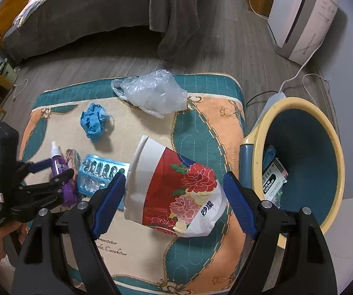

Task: Collect trash
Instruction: 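Grasp the purple spray bottle with the left tool, then carry the cup in the right tool while the left carries the bottle over the bin, then open the right tool releasing the cup while the left releases the bottle into the bin, then move both open tools back over the remaining trash on the rug, then grasp the clear plastic bag with the right tool while the left grasps the blue glove, then carry the bag in the right tool while the left carries the glove over the bin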

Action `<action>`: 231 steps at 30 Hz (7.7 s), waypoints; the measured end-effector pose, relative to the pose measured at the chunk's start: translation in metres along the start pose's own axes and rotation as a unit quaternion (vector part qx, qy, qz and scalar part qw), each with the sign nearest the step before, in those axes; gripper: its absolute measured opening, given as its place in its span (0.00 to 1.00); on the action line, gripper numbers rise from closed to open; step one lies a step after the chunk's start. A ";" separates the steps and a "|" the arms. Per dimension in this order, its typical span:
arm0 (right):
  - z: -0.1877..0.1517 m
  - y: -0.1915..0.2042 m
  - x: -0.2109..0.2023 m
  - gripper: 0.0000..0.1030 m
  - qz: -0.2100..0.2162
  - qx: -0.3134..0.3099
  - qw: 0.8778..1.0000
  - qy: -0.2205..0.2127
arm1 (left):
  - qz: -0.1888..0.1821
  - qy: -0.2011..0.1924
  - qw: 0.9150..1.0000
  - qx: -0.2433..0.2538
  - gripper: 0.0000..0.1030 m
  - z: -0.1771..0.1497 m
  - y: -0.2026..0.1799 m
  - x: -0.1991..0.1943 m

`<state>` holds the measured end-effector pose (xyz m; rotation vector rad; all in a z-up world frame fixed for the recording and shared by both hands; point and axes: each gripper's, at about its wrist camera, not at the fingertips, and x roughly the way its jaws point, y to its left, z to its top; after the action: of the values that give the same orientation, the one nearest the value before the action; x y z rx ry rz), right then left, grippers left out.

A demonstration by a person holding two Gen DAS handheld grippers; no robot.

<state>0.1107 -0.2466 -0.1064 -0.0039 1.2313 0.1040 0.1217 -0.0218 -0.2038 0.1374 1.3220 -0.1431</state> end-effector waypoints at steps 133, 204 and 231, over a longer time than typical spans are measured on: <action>0.015 -0.034 -0.029 0.94 -0.051 0.058 0.997 -0.024 | 0.018 -0.215 0.975 0.058 0.94 -0.002 -0.005 -0.142; 0.066 -0.012 0.029 0.16 0.068 0.073 0.995 -0.025 | -0.051 -0.125 0.983 0.123 0.24 0.052 -0.048 -0.038; -0.036 -0.147 -0.104 0.16 0.015 0.168 0.980 -0.103 | -0.051 -0.213 0.961 0.167 0.24 -0.015 -0.129 -0.136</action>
<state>0.0549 -0.4032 -0.0283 0.3117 1.0294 -0.0768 0.0515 -0.1424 -0.0781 0.3071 0.8662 -0.4585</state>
